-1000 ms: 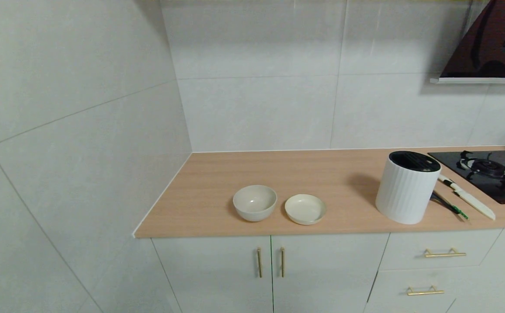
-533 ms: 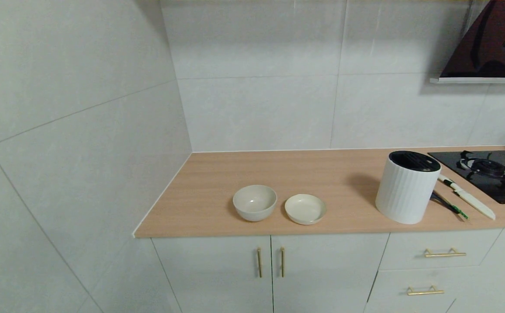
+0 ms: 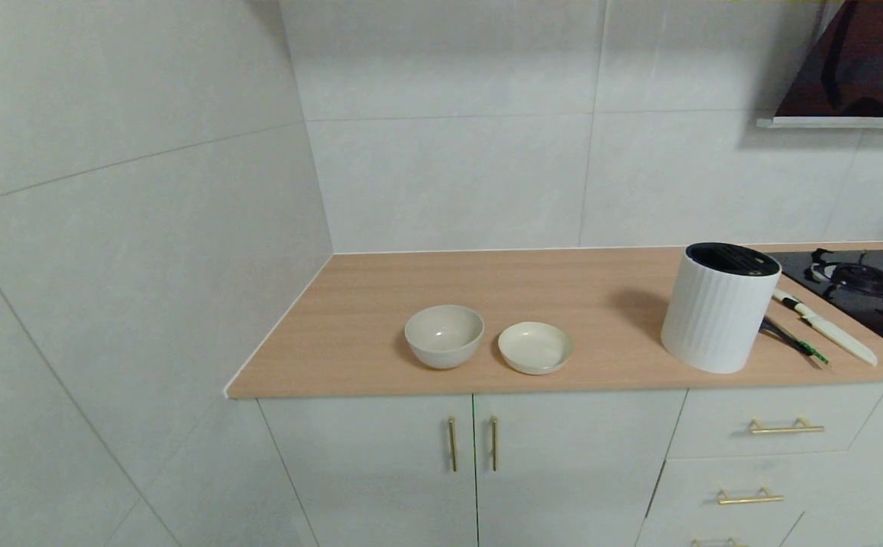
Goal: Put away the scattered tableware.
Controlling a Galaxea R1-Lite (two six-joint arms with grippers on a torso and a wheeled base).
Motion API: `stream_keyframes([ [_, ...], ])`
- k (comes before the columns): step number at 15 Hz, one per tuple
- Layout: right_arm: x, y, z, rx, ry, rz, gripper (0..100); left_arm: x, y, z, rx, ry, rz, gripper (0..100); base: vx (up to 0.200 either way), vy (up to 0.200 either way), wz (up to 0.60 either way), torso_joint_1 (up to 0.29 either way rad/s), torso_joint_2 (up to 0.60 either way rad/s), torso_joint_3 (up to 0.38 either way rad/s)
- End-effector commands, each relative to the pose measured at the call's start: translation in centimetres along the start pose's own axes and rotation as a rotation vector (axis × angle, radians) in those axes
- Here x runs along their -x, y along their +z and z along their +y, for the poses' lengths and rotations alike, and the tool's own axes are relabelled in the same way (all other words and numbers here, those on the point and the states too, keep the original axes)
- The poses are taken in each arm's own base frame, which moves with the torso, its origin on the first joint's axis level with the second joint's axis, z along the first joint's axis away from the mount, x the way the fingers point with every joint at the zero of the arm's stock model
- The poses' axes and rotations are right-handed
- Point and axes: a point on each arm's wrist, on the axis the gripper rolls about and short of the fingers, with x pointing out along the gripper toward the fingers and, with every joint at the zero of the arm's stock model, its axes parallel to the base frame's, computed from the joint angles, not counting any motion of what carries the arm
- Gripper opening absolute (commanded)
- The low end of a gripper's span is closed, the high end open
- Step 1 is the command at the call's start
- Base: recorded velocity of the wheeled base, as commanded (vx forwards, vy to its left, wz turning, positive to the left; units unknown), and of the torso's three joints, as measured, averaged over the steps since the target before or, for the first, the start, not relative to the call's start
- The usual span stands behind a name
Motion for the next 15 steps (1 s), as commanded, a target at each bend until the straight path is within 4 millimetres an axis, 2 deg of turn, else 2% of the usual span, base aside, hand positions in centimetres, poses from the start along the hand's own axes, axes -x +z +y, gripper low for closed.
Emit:
stream_keyframes([
  [1,-0.01,0.01,0.0,0.0,0.001,0.0,100,-0.01,0.0,0.0,0.0,0.0,0.001,100,0.0,0.0,0.0,-0.212,0.47,0.237],
  [15,-0.01,0.01,0.0,0.0,0.001,0.0,100,-0.01,0.0,0.0,0.0,0.0,0.001,100,0.0,0.0,0.0,-0.231,0.53,0.293],
])
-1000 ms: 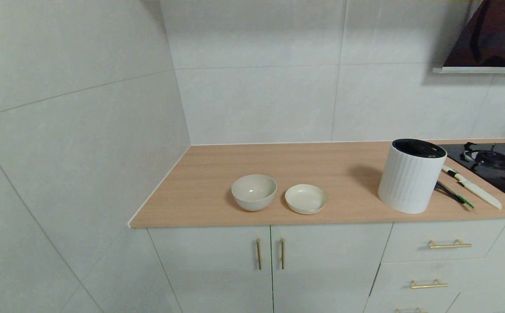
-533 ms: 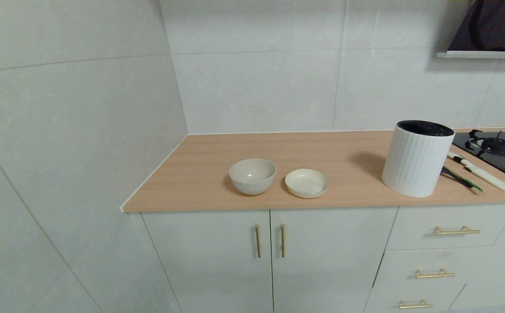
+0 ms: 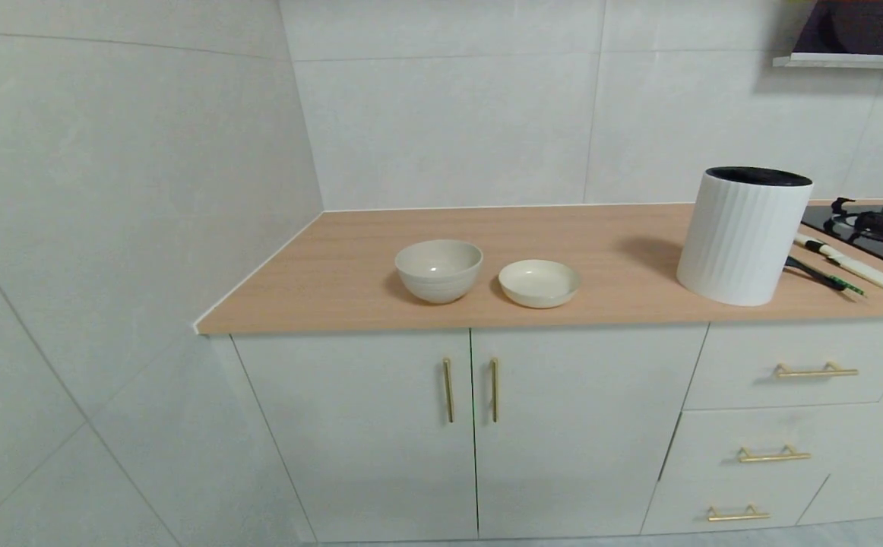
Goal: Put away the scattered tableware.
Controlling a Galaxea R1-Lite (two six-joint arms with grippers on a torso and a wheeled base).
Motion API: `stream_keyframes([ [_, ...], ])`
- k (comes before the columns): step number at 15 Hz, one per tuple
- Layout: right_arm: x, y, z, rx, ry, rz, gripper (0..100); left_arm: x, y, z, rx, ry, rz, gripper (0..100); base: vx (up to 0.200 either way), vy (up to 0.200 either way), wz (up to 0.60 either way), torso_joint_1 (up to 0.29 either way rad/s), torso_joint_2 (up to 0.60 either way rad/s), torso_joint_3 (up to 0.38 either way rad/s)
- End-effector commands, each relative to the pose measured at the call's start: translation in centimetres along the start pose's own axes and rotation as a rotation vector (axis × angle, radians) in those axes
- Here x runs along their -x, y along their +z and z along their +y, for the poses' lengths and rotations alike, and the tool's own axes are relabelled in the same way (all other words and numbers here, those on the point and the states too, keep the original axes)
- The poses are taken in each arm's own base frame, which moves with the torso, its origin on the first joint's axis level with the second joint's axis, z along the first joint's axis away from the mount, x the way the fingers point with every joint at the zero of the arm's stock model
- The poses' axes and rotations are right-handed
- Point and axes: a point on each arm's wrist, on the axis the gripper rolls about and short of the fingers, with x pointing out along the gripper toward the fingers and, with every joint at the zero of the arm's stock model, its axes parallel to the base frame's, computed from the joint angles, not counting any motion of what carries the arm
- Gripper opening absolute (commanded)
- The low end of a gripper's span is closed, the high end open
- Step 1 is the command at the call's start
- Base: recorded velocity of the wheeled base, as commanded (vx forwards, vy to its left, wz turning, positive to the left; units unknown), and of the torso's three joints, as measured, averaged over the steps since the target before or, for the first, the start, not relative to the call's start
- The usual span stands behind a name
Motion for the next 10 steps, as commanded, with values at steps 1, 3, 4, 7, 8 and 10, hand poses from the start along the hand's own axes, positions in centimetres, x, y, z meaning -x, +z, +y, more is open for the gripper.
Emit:
stream_keyframes([
  [1,-0.01,0.01,0.0,0.0,0.002,0.0,100,-0.01,0.0,0.0,0.0,0.0,0.001,100,0.0,0.0,0.0,-0.198,0.49,0.286],
  [3,-0.01,0.01,0.0,0.0,0.002,0.0,100,-0.01,0.0,0.0,0.0,0.0,0.001,100,0.0,0.0,0.0,-0.195,0.49,0.295],
  [4,-0.01,0.01,0.0,0.0,0.0,0.0,100,-0.01,0.0,0.0,0.0,0.0,0.001,100,0.0,0.0,0.0,-0.188,0.48,0.305],
  [7,-0.01,0.01,0.0,0.0,0.0,0.0,100,-0.01,0.0,0.0,0.0,0.0,0.001,100,0.0,0.0,0.0,-0.168,0.47,0.3],
  [8,-0.01,0.01,0.0,0.0,0.002,0.0,100,-0.01,0.0,0.0,0.0,0.0,0.001,100,0.0,0.0,0.0,-0.159,0.47,0.295],
  [10,-0.01,0.01,0.0,0.0,0.002,0.0,100,-0.01,0.0,0.0,0.0,0.0,0.001,100,0.0,0.0,0.0,-0.151,0.46,0.317],
])
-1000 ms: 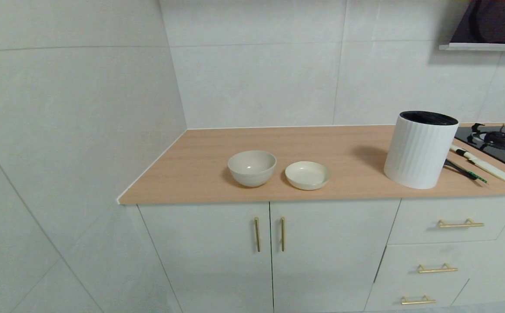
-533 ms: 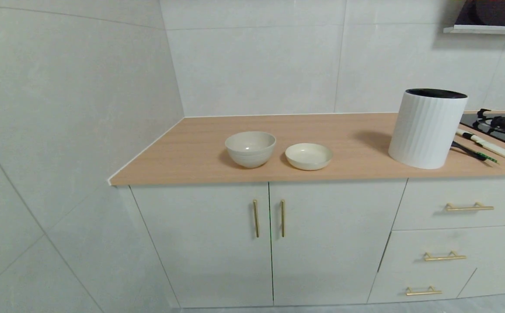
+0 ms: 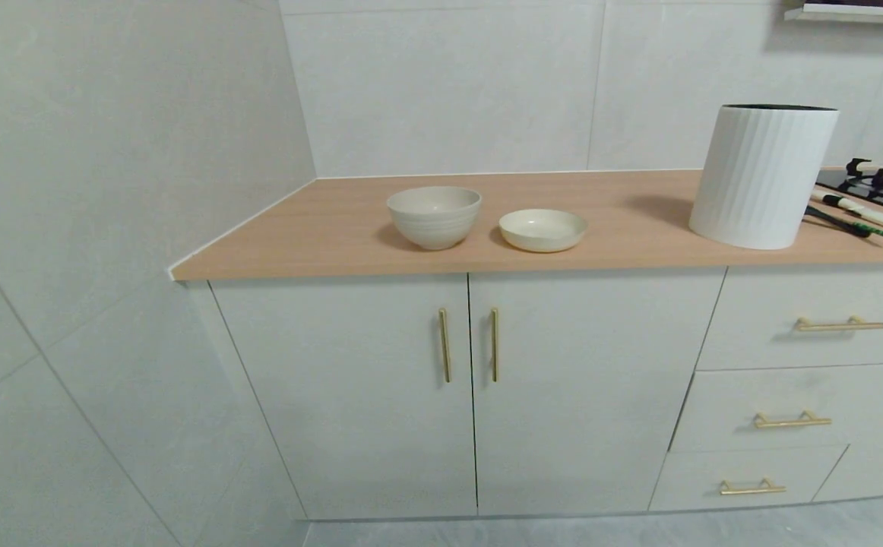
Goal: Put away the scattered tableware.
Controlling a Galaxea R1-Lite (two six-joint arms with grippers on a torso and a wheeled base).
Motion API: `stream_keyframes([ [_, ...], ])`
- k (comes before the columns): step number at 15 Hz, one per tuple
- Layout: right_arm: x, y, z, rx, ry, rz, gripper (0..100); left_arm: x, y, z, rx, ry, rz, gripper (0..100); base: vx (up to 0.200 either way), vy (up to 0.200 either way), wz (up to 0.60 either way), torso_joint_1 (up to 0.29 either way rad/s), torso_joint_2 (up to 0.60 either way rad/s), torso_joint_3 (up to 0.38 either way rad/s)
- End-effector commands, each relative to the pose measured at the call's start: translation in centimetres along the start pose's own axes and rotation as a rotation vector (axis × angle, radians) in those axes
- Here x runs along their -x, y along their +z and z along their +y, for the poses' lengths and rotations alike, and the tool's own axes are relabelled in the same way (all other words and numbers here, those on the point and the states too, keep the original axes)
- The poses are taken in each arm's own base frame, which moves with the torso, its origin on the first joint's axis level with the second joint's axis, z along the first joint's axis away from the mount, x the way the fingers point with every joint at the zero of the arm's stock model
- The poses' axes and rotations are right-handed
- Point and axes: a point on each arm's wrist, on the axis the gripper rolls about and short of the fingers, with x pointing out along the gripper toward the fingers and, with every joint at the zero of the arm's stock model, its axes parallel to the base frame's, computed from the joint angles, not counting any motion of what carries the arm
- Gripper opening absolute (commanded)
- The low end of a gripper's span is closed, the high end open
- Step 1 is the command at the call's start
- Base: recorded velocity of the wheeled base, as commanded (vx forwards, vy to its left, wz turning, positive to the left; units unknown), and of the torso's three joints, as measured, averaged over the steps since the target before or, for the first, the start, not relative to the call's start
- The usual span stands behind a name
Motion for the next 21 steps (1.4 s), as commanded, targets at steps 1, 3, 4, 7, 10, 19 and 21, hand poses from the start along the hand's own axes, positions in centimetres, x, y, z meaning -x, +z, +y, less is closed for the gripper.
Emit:
stream_keyframes([
  [1,-0.01,0.01,0.0,0.001,0.001,0.001,100,-0.01,0.0,0.0,0.0,0.0,0.001,100,0.0,0.0,0.0,-0.144,0.45,0.32],
  [3,-0.01,0.01,0.0,0.001,0.001,0.001,100,-0.01,0.0,0.0,0.0,0.0,0.001,100,0.0,0.0,0.0,-0.127,0.45,0.317],
  [4,-0.01,0.01,0.0,0.001,0.001,0.001,100,-0.01,0.0,0.0,0.0,0.0,0.001,100,0.0,0.0,0.0,-0.11,0.45,0.33],
  [7,-0.01,0.01,0.0,0.001,0.0,0.001,100,-0.01,0.0,0.0,0.0,0.0,0.001,100,0.0,0.0,0.0,-0.063,0.29,0.219],
  [10,-0.01,0.01,0.0,0.001,0.001,0.001,100,-0.01,0.0,0.0,0.0,-0.002,0.001,100,0.0,0.0,0.0,-0.015,0.05,0.034],
  [19,-0.01,-0.01,0.0,0.002,0.001,0.002,100,-0.01,0.0,0.0,0.0,0.0,0.001,100,0.0,0.0,0.07,0.0,0.0,0.001],
  [21,-0.01,0.01,0.0,0.002,0.0,0.001,100,-0.01,0.0,0.0,0.0,0.0,0.001,100,0.0,0.0,0.0,0.0,0.0,0.0],
])
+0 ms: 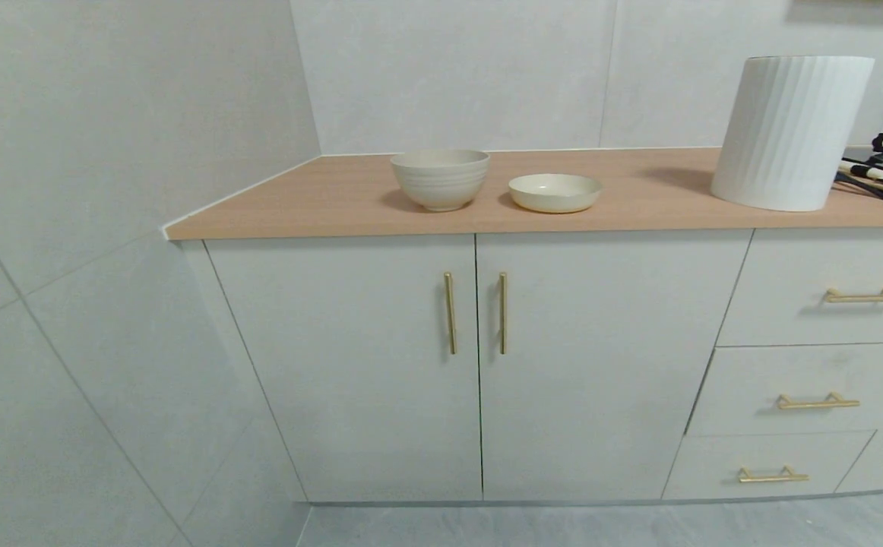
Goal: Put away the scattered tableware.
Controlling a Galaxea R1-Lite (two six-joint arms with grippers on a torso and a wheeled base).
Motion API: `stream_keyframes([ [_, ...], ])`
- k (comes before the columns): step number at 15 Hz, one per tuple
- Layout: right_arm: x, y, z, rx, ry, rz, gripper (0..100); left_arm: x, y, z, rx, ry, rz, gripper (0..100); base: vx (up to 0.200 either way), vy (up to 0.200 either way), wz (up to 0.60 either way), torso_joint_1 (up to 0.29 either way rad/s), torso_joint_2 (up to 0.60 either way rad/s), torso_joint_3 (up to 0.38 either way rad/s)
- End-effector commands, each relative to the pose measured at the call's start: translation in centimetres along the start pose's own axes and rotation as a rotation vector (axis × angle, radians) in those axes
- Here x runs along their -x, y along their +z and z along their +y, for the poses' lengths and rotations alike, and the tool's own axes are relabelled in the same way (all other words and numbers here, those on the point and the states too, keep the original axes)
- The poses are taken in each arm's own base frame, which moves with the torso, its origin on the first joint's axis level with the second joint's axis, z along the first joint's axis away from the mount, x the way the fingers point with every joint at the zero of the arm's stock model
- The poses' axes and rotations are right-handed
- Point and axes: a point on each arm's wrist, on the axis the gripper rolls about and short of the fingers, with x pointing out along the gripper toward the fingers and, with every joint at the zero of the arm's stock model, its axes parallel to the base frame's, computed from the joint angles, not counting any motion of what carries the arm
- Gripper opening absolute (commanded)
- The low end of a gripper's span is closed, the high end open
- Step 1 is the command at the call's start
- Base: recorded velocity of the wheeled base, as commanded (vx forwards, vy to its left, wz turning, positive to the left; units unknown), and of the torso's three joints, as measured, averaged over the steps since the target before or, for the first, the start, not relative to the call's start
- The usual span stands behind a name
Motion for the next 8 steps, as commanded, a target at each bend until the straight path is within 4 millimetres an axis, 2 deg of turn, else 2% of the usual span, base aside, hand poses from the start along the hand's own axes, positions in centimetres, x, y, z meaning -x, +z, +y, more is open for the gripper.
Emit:
stream_keyframes([
  [1,-0.01,0.01,0.0,0.0,0.0,0.0,100,-0.01,0.0,0.0,0.0,0.0,0.001,100,0.0,0.0,0.0,0.0,0.0,0.0],
  [8,-0.02,0.0,0.0,-0.005,0.0,0.003,100,-0.01,0.0,0.0,0.002,0.0,0.001,100,0.0,0.0,0.0,0.0,0.0,0.0],
])
